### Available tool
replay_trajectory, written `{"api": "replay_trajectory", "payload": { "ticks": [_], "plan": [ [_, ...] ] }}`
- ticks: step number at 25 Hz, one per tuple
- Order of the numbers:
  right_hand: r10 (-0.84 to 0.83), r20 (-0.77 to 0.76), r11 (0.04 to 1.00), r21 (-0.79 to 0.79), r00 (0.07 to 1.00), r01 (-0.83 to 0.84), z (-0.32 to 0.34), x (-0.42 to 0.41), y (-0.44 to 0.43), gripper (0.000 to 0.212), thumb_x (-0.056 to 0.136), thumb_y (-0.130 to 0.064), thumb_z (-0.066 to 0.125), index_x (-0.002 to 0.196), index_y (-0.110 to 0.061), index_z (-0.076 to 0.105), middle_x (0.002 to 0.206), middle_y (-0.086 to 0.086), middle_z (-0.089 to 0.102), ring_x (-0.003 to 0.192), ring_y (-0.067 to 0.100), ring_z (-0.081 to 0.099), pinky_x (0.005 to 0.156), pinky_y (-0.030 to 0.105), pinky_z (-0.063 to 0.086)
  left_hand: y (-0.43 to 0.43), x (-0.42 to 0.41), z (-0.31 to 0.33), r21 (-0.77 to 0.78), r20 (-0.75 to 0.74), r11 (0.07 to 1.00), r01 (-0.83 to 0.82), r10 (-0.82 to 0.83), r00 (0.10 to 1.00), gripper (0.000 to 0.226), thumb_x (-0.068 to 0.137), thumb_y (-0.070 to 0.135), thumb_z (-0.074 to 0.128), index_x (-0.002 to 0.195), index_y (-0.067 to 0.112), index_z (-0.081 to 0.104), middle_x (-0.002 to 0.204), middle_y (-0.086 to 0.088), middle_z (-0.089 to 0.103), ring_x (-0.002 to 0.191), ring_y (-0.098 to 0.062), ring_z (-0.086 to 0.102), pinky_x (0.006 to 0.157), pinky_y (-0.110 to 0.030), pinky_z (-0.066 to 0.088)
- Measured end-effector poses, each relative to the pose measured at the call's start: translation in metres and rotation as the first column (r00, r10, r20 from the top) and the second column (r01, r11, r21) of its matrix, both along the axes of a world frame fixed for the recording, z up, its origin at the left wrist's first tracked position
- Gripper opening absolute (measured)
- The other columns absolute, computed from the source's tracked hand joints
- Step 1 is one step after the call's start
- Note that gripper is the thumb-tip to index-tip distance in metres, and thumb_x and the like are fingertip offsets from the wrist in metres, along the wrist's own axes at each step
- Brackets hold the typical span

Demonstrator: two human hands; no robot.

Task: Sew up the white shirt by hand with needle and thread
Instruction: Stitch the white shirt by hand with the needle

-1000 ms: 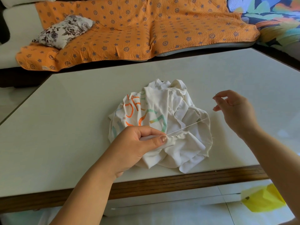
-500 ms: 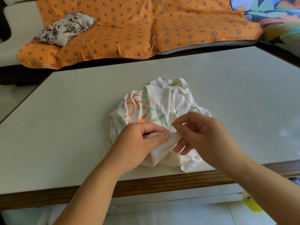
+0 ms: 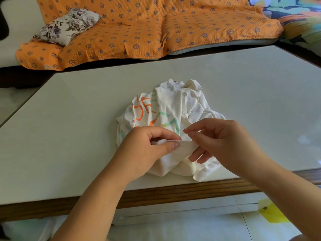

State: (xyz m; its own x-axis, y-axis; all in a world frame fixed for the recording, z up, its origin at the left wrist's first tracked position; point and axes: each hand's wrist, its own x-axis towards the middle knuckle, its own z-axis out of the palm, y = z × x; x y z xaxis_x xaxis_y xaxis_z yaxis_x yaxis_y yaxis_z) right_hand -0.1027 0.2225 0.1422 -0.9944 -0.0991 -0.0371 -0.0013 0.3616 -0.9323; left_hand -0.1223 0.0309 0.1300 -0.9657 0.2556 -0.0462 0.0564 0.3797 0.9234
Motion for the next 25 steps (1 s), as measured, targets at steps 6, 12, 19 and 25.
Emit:
{"api": "replay_trajectory", "payload": {
  "ticks": [6,12,19,25],
  "plan": [
    [0.057,-0.036,0.997,0.051,0.998,-0.055,0.0035,0.0041,0.0026,0.017,0.091,-0.010,0.063,0.087,-0.022,0.074,0.062,-0.002,0.073,0.056,0.009,0.069,0.060,0.014,0.053,-0.0022,-0.0006,-0.0004,0.105,0.027,0.994,-0.020,0.018,0.999,0.010,0.077,0.028,0.075,0.082,0.037,0.078,0.091,0.008,0.076,0.094,-0.010,0.070,0.092,-0.032,0.053],
    [0.090,-0.018,0.992,0.093,0.996,-0.088,0.0035,0.0046,0.0019,0.012,0.090,-0.016,0.065,0.086,-0.021,0.075,0.063,-0.004,0.073,0.059,0.011,0.070,0.065,0.019,0.057,-0.0019,-0.0003,-0.0008,0.093,0.019,0.995,-0.030,0.028,0.999,0.017,0.083,0.020,0.073,0.082,0.037,0.078,0.090,0.009,0.076,0.092,-0.007,0.069,0.086,-0.028,0.051],
    [0.100,-0.007,0.990,0.103,0.995,-0.098,0.0030,0.0048,0.0015,0.013,0.089,-0.016,0.064,0.085,-0.021,0.075,0.064,-0.003,0.073,0.060,0.010,0.071,0.065,0.020,0.058,-0.0013,0.0015,0.0020,0.088,0.023,0.996,-0.027,0.025,0.999,0.015,0.083,0.020,0.072,0.084,0.035,0.078,0.089,0.011,0.075,0.090,-0.004,0.068,0.085,-0.025,0.051],
    [0.134,-0.008,0.986,0.099,0.991,-0.132,0.0043,0.0059,0.0014,0.013,0.090,-0.018,0.064,0.086,-0.024,0.074,0.064,-0.004,0.073,0.057,0.007,0.068,0.059,0.010,0.050,-0.0015,0.0004,0.0015,0.128,0.057,0.992,-0.011,0.004,0.998,0.015,0.081,0.022,0.073,0.080,0.036,0.078,0.091,0.007,0.076,0.094,-0.008,0.069,0.095,-0.033,0.052]
  ]
}}
